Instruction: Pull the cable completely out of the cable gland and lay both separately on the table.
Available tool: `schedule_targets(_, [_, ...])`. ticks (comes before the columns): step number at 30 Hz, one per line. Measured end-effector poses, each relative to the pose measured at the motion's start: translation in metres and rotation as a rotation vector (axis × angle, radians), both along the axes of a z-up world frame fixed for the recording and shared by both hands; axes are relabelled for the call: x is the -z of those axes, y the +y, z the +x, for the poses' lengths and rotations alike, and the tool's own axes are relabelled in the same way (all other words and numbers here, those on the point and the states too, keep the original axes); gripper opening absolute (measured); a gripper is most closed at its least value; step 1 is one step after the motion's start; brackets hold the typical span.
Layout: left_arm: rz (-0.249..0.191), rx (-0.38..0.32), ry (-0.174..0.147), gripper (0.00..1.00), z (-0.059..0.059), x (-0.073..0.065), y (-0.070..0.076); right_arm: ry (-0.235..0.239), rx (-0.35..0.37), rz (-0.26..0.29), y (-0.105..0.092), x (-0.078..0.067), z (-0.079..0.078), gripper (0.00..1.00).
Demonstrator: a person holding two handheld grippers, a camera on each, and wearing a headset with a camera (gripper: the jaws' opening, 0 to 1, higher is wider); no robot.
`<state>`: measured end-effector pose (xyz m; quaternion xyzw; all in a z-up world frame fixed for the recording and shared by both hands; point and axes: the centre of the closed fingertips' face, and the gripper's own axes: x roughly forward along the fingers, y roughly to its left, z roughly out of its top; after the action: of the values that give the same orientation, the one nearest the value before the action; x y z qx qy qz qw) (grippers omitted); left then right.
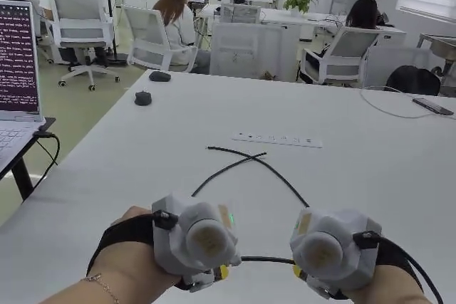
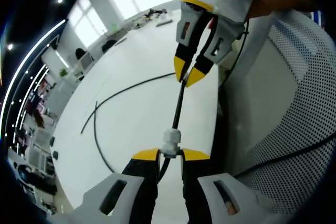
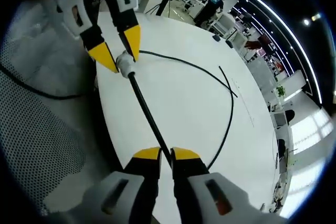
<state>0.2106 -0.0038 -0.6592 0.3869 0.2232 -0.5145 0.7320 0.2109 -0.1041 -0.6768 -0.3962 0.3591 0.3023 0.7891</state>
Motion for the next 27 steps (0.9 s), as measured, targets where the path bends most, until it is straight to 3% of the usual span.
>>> schedule_targets(2, [-0.001, 0.01, -0.013, 0.16, 0.0, -0.001, -0.002, 0.013, -0.015, 0.01, 0.004, 0.002, -0.003, 0.12])
schedule_targets(5, [-0.007, 0.03, -0.016, 0.16, -0.004, -0.002, -0.006, -0.018, -0.109, 0.114, 0.036, -0.008, -0.004, 0.23])
schedule_targets(9, [0.001, 0.068, -0.033, 0.16, -0.008, -0.002, -0.011, -0.059, -0.265, 0.188, 0.071, -0.022, -0.016, 0.19])
schedule_targets(10, [-0.002, 0.079, -0.037, 0.16, -0.01, -0.003, -0.012, -0.058, -0.275, 0.198, 0.074, -0.023, -0.018, 0.18])
schedule_targets(12, [-0.01, 0.094, -0.037, 0.16, -0.013, -0.004, -0.015, -0.059, -0.289, 0.183, 0.075, -0.021, -0.02, 0.17])
schedule_targets(15, [-0.005, 0.104, -0.042, 0.16, -0.013, -0.003, -0.017, -0.053, -0.297, 0.16, 0.071, -0.019, -0.019, 0.05])
schedule_targets(18, [-0.015, 0.094, -0.037, 0.16, -0.011, -0.005, -0.017, -0.058, -0.28, 0.169, 0.07, -0.02, -0.017, 0.04])
schedule_targets(21, [0.017, 0.061, -0.045, 0.16, -0.004, -0.001, -0.008, -0.057, -0.253, 0.152, 0.063, -0.019, -0.014, 0.04])
schedule_targets(23, [0.009, 0.042, -0.035, 0.16, -0.002, -0.002, -0.005, -0.062, -0.233, 0.151, 0.059, -0.019, -0.012, 0.04])
schedule_targets(27, [0.026, 0.025, -0.026, 0.16, -0.001, 0.002, -0.002, -0.04, -0.187, 0.097, 0.045, -0.011, -0.009, 0.04])
